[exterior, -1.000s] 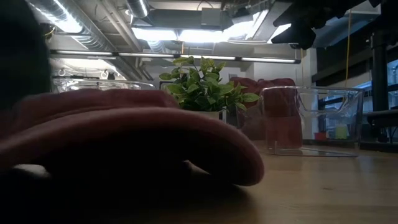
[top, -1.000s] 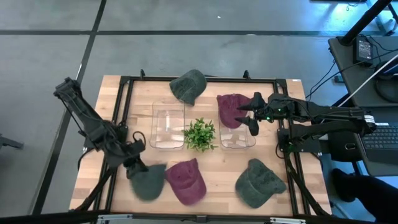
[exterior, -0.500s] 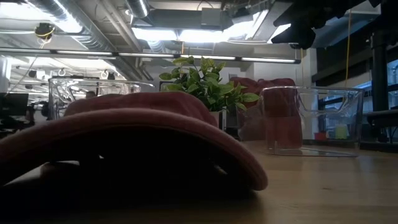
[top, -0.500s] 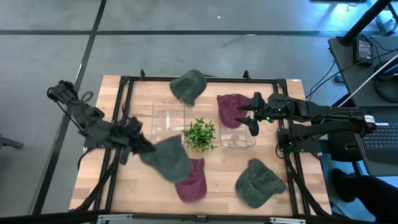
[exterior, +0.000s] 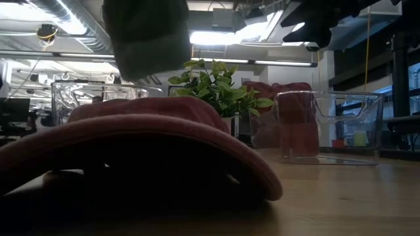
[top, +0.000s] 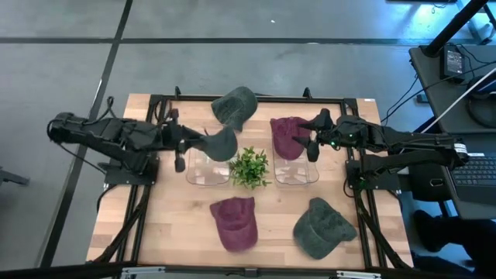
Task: Pick & Place hat
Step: Put the bottom left black cap into the left transparent bin
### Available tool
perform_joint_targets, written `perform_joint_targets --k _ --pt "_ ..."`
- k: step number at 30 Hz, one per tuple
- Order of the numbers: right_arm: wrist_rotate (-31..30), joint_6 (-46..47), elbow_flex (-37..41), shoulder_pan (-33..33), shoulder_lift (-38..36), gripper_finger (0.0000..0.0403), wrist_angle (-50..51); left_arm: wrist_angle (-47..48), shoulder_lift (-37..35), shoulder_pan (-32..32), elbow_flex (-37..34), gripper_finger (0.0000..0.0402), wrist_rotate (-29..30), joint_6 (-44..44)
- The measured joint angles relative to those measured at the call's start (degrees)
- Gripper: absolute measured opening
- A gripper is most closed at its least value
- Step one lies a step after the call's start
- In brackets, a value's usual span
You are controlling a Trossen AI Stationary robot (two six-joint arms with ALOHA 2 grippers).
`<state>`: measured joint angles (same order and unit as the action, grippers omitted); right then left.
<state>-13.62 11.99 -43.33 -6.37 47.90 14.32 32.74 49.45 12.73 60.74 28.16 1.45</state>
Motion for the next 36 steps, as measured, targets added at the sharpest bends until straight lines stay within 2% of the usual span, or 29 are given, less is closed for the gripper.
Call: perform_joint_targets --k 7,11,20,24,28,36 --pt "-0.3 0.0 0.0 0.0 0.0 0.0271 0.1 8.0 2.6 -9.0 -0.4 0.0024 -4.5 -2.7" --pt "-0.4 0.0 0.0 0.0 0.0 0.0271 0.1 9.3 3.7 -12.9 -0.4 0.0024 -7.3 -2.7" --pt "-0.5 -0.2 0.0 0.0 0.0 0.0271 0.1 16.4 6.2 -19.8 -0.2 0.0024 -8.7 -5.3" --pt "-2.1 -0.4 0.0 -0.2 0.0 0.0271 0.2 18.6 5.8 -23.0 2.9 0.0024 -10.4 -5.6" --pt "-2.5 -0.2 0.0 -0.8 0.1 0.0271 0.1 20.5 6.0 -25.1 3.5 0.0024 -13.0 -6.1" --pt "-2.4 -0.5 0.0 -2.5 0.7 0.0271 0.2 20.2 9.7 -26.5 3.3 0.0024 -13.3 -5.3"
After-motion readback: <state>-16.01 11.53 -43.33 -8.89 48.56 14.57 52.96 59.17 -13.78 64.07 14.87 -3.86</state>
